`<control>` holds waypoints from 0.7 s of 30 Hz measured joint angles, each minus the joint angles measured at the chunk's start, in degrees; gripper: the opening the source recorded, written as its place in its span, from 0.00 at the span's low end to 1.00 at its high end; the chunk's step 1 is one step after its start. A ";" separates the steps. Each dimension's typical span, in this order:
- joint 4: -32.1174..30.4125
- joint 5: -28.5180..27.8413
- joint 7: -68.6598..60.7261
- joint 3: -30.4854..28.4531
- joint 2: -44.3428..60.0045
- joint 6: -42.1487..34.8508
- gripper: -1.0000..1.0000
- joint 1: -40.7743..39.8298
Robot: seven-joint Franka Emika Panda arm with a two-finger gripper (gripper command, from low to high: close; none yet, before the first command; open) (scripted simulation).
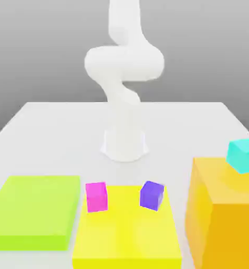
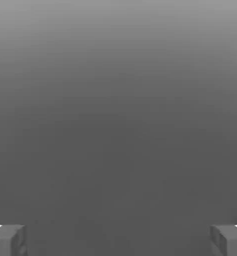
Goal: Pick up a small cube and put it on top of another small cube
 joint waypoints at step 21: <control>-18.66 2.49 -15.38 20.21 40.97 23.45 0.50 27.31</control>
